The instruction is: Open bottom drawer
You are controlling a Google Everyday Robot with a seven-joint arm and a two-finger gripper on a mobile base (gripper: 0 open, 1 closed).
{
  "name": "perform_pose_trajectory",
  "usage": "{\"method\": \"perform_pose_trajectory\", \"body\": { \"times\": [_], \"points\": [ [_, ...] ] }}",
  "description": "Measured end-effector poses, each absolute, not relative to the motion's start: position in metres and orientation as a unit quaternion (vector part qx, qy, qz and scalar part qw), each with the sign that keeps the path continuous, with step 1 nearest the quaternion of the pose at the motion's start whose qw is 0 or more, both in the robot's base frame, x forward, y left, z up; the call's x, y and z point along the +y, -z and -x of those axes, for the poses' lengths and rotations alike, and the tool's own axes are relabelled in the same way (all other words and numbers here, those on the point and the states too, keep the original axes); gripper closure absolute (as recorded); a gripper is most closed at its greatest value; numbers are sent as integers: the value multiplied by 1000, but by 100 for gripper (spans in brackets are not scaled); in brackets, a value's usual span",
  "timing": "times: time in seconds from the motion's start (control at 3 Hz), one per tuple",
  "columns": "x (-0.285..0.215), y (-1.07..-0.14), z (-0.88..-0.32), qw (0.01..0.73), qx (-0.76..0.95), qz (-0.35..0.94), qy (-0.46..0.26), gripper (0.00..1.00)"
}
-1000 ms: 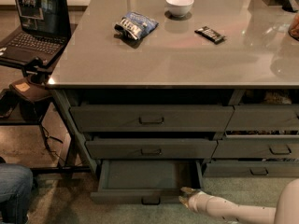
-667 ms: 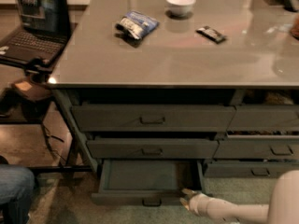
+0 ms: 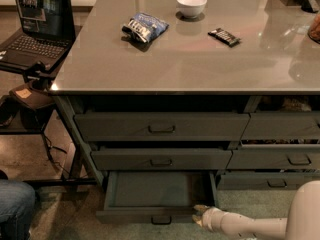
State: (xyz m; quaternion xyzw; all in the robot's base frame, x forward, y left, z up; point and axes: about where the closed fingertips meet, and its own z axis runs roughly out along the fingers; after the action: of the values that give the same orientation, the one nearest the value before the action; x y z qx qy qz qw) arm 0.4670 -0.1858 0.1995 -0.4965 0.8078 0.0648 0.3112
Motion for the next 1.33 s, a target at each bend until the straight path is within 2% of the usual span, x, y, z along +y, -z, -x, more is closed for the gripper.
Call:
{"method": "perform_pose_trajectory", "body": {
  "times": [0.33,1.33],
  "points": [
    [-189,-197,-445,324,804,494,-68,100],
    [-179,-206,-432,321,799,502,-81,100]
  ]
}}
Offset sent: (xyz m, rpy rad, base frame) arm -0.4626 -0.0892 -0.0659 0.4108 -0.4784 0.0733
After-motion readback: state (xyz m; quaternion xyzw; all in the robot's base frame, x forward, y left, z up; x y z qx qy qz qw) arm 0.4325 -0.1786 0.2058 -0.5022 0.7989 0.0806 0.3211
